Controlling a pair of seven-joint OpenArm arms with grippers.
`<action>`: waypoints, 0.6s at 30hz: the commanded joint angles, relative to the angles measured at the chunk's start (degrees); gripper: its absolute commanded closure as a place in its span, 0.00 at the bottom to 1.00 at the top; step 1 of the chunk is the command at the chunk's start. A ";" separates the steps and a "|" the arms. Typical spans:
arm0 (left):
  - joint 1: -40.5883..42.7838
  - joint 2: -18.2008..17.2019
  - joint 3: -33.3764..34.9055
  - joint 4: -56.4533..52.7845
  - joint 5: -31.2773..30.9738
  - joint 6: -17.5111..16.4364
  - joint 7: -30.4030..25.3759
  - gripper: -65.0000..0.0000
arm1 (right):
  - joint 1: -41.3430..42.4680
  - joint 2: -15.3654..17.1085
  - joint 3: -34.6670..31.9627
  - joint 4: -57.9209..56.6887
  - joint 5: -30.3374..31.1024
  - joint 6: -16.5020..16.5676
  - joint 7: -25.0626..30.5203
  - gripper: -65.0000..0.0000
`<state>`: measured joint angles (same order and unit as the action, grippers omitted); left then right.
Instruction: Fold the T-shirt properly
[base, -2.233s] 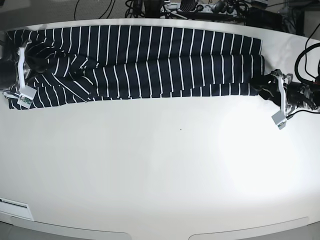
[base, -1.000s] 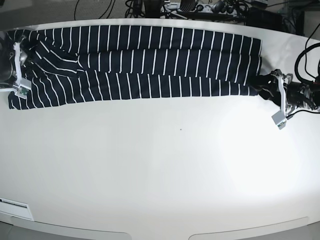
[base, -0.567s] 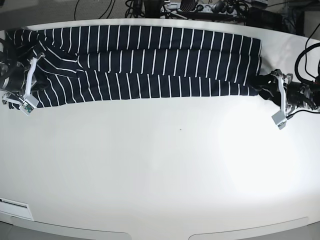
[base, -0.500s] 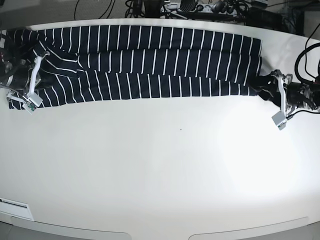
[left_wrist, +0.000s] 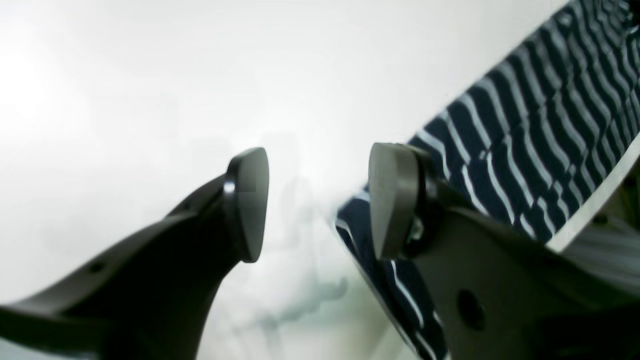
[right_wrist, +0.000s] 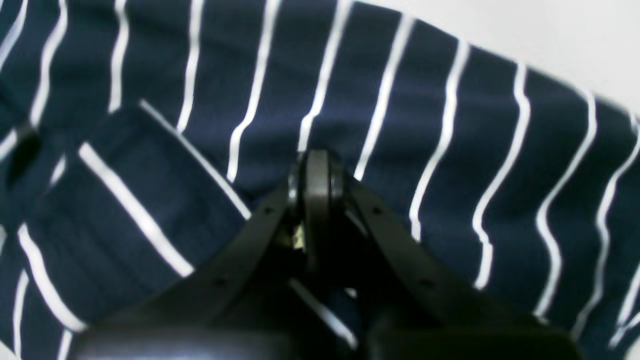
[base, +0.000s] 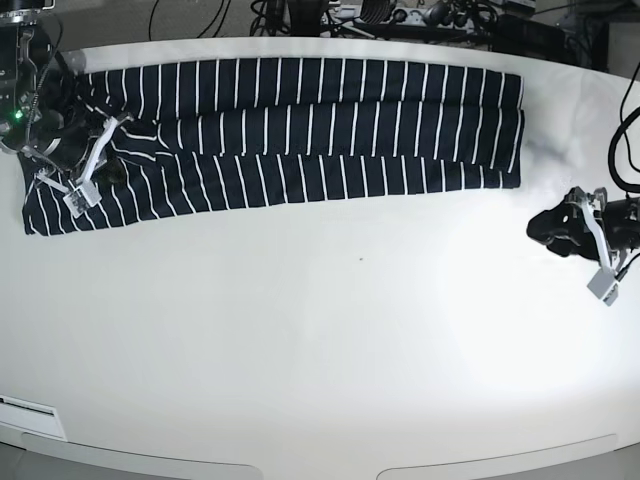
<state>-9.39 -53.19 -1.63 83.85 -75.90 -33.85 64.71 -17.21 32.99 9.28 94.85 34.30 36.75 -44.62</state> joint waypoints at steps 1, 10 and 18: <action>-1.09 -1.42 -1.92 0.46 -1.01 0.07 -0.87 0.49 | 0.15 0.66 0.09 -1.73 -1.84 -0.33 -1.20 1.00; -0.92 1.97 -4.09 0.24 1.60 1.16 -0.57 0.49 | 5.11 -2.10 0.15 -4.09 -10.21 -31.01 -2.32 1.00; -0.61 5.95 -4.09 -0.15 1.97 4.37 1.79 0.49 | 5.51 -8.44 0.15 -1.20 -19.87 -42.60 -3.15 1.00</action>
<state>-9.06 -45.84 -4.95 83.09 -73.01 -29.36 67.13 -11.44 24.18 9.28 93.27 13.82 -5.89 -45.76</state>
